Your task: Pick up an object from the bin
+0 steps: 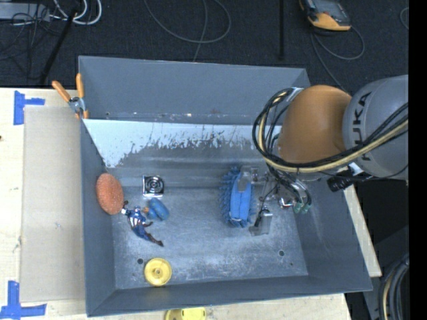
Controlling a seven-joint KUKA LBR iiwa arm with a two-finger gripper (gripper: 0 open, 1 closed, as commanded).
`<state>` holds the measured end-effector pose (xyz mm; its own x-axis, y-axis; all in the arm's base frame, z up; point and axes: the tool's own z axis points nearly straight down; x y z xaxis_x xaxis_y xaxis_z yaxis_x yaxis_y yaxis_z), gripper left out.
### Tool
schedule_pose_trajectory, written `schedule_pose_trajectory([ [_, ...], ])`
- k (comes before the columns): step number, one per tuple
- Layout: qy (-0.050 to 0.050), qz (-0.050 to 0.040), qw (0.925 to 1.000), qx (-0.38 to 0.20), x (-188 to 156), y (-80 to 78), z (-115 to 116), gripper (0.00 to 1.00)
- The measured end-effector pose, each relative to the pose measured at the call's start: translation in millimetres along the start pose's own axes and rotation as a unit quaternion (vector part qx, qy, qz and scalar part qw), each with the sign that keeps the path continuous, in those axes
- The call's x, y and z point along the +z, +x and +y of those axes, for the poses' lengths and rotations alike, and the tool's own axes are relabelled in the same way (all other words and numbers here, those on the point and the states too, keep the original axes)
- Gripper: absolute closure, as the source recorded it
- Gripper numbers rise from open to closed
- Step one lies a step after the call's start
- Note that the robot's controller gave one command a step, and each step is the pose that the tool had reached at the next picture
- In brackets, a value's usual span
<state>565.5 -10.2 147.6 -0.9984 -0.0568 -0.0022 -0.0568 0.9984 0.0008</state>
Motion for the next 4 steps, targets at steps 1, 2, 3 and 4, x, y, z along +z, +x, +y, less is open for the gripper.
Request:
schedule_pose_trajectory([
  [1,0.003,-0.0007,1.0000,0.000,27.9,-6.8,-15.0,0.00],
  [2,0.000,-0.0004,0.9994,0.035,68.7,-22.0,-0.7,0.00],
  [3,-0.001,-0.0073,0.9966,0.082,72.5,-30.4,-16.7,1.00],
  [4,-0.001,-0.0073,0.9966,0.082,72.5,-30.4,-16.7,1.00],
])
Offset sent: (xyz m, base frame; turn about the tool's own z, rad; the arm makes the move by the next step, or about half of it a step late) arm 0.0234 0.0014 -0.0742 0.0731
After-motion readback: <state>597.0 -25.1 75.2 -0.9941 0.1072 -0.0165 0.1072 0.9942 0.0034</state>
